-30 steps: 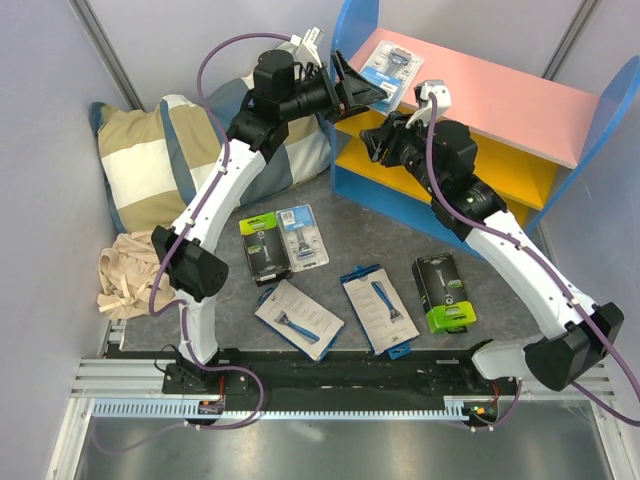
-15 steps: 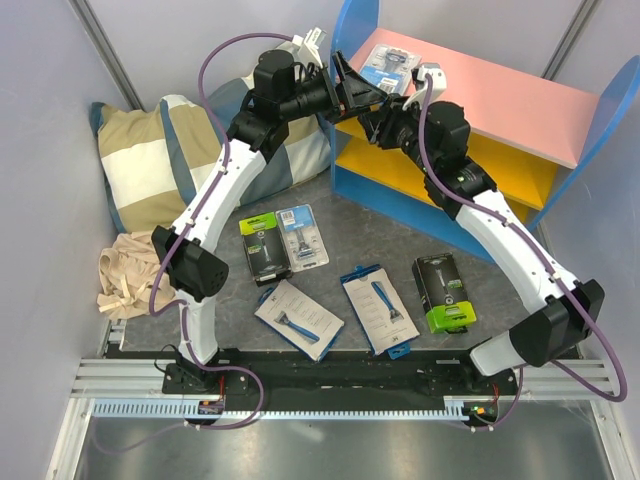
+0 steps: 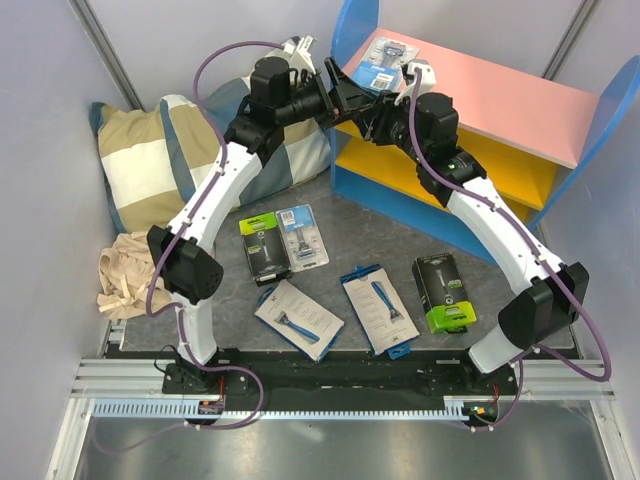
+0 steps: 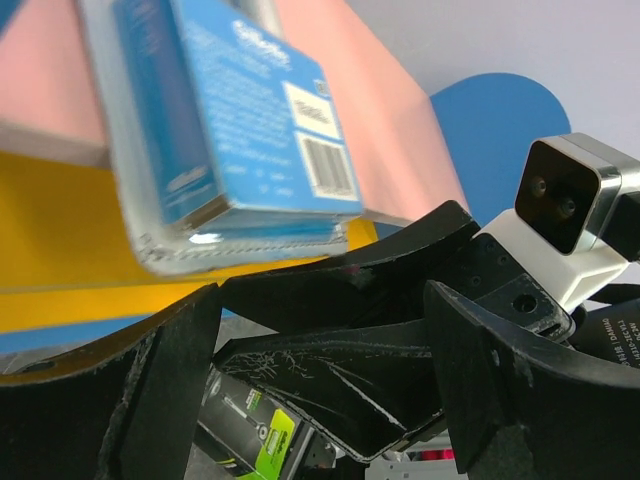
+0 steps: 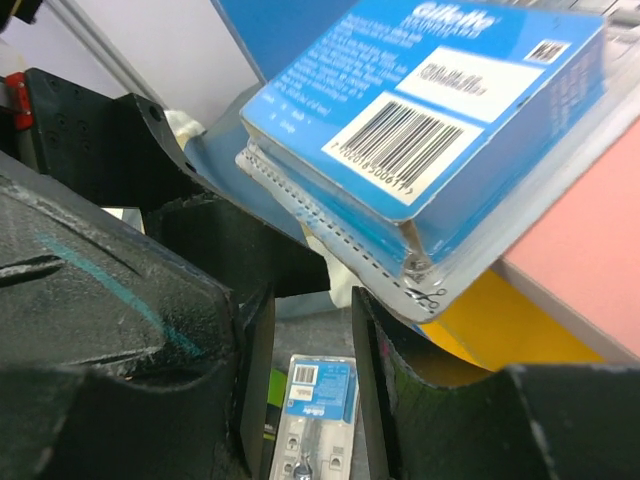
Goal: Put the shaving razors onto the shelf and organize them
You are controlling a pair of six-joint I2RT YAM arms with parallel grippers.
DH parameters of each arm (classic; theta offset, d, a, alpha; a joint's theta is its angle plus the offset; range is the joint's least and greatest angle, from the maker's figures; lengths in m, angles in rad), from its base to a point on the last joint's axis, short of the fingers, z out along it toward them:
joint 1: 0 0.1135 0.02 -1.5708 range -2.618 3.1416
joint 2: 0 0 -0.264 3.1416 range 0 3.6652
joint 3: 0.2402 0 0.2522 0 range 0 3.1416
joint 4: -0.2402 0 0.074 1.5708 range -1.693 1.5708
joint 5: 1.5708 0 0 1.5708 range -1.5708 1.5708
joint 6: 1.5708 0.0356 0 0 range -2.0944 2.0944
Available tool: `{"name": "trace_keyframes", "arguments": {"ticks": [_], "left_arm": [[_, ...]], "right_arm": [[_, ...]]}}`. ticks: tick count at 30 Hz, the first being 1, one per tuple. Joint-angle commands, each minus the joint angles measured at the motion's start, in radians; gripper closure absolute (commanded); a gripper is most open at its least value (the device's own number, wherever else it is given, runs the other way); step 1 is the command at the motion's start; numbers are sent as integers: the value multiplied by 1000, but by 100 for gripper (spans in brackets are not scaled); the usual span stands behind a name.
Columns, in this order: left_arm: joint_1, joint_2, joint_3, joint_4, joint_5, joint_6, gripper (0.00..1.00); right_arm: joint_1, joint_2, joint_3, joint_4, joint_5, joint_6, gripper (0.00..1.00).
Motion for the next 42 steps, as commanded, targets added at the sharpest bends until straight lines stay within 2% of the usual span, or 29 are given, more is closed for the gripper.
{"name": "trace_keyframes", "arguments": {"ticks": [1, 8, 19, 25, 30, 42], "left_arm": [[-15, -114, -79, -26, 43, 82, 11], [-15, -275, -262, -21, -27, 151, 11], [10, -611, -586, -30, -154, 259, 9], [30, -769, -728, -58, -240, 302, 6], [37, -841, -828, -64, -270, 321, 3], [53, -869, -1023, -87, -365, 349, 1]], "right_arm": [[-25, 20, 83, 60, -5, 34, 56], [-32, 54, 124, 59, -20, 51, 56], [-52, 127, 226, -5, -52, 34, 56], [-52, 130, 209, -6, -113, 37, 56], [-52, 69, 106, 29, -175, 55, 55], [-45, -109, -188, 86, -253, 94, 52]]}}
